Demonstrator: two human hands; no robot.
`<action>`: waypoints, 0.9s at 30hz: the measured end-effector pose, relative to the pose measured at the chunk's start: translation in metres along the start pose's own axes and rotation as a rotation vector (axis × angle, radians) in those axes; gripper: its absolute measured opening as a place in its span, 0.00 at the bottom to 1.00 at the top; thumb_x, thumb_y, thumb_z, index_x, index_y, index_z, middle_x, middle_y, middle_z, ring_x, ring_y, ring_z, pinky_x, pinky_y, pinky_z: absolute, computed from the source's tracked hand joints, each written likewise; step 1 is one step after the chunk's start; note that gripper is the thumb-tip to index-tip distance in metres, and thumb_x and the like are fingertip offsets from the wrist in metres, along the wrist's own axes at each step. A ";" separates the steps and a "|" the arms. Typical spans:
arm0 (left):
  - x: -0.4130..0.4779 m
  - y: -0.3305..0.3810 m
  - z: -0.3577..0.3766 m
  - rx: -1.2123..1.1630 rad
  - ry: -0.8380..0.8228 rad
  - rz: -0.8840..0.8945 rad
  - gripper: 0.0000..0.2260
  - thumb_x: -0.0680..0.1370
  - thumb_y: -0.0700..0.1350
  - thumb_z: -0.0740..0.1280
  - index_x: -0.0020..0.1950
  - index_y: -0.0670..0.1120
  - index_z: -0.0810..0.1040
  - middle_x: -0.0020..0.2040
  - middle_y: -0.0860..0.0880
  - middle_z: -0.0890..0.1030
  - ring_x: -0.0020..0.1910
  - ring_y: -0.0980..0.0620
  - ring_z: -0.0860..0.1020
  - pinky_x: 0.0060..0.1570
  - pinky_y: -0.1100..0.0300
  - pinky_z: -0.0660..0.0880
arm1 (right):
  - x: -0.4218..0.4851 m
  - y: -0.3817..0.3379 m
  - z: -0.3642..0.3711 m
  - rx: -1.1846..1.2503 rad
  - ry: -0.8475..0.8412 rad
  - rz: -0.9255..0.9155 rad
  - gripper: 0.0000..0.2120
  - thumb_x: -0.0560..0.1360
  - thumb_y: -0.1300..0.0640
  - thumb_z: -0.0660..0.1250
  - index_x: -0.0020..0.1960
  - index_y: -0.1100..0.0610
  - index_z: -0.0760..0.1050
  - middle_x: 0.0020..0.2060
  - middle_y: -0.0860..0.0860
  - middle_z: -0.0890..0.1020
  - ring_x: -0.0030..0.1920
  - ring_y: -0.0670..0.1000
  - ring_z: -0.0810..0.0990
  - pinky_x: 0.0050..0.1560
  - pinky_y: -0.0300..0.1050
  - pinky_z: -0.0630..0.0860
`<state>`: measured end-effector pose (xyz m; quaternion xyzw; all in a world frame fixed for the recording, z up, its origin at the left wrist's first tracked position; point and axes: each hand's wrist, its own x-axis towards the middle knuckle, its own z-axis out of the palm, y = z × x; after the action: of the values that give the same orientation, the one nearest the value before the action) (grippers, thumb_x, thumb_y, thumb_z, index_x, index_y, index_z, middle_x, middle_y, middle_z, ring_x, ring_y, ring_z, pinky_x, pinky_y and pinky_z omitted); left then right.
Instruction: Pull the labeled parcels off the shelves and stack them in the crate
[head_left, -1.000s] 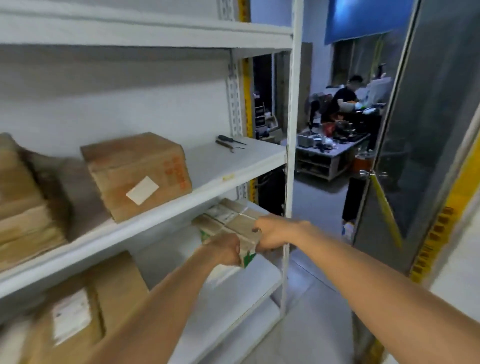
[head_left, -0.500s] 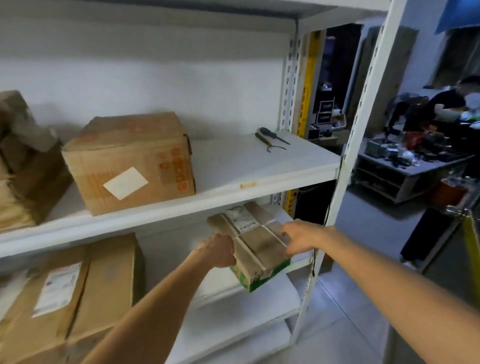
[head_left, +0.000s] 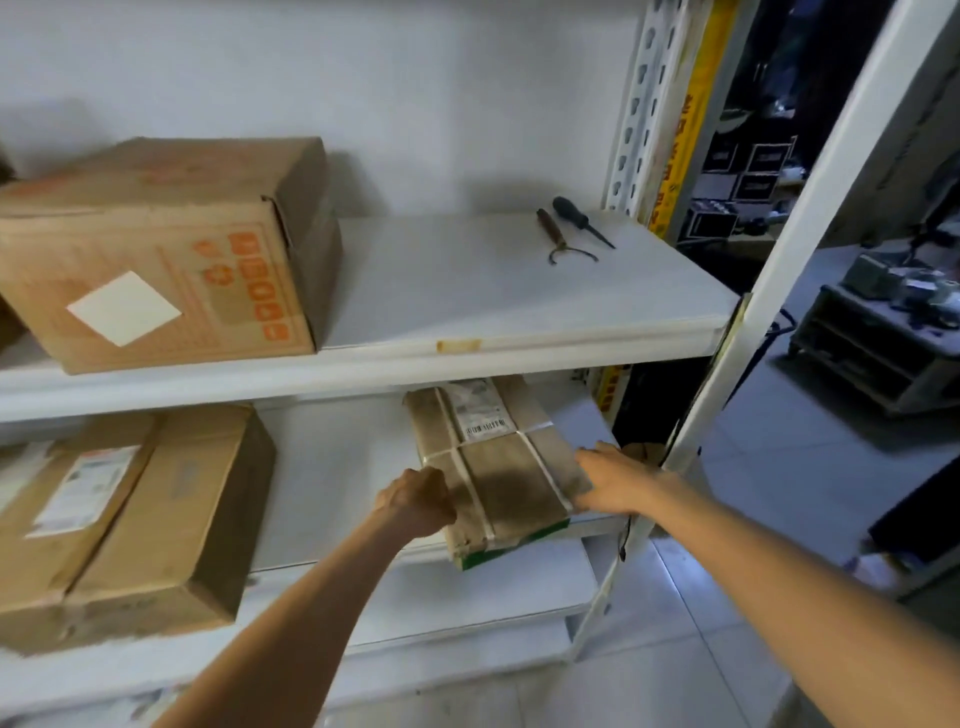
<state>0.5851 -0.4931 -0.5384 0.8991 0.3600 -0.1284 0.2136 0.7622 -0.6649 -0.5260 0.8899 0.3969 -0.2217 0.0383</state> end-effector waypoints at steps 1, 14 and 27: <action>0.003 0.000 0.004 -0.066 0.024 -0.033 0.15 0.76 0.50 0.67 0.62 0.48 0.75 0.58 0.45 0.79 0.55 0.44 0.79 0.51 0.56 0.74 | 0.005 -0.002 0.004 -0.014 0.043 0.018 0.24 0.76 0.48 0.66 0.66 0.59 0.66 0.59 0.58 0.70 0.58 0.61 0.75 0.55 0.51 0.75; 0.054 -0.011 0.066 -0.761 0.203 -0.294 0.25 0.72 0.39 0.69 0.68 0.43 0.69 0.60 0.41 0.78 0.58 0.39 0.77 0.57 0.46 0.76 | 0.069 0.001 0.039 0.419 0.203 0.131 0.44 0.73 0.56 0.73 0.78 0.58 0.49 0.71 0.61 0.69 0.67 0.63 0.71 0.63 0.54 0.71; 0.010 -0.040 0.054 -1.008 0.337 -0.077 0.28 0.56 0.33 0.60 0.48 0.62 0.71 0.42 0.43 0.74 0.38 0.40 0.76 0.31 0.52 0.75 | 0.035 -0.005 0.053 0.773 0.199 0.112 0.52 0.64 0.68 0.78 0.77 0.46 0.53 0.65 0.54 0.74 0.61 0.56 0.76 0.55 0.49 0.80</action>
<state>0.5600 -0.4866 -0.6013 0.6792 0.4392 0.1989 0.5534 0.7600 -0.6501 -0.5879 0.8761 0.2371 -0.2649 -0.3257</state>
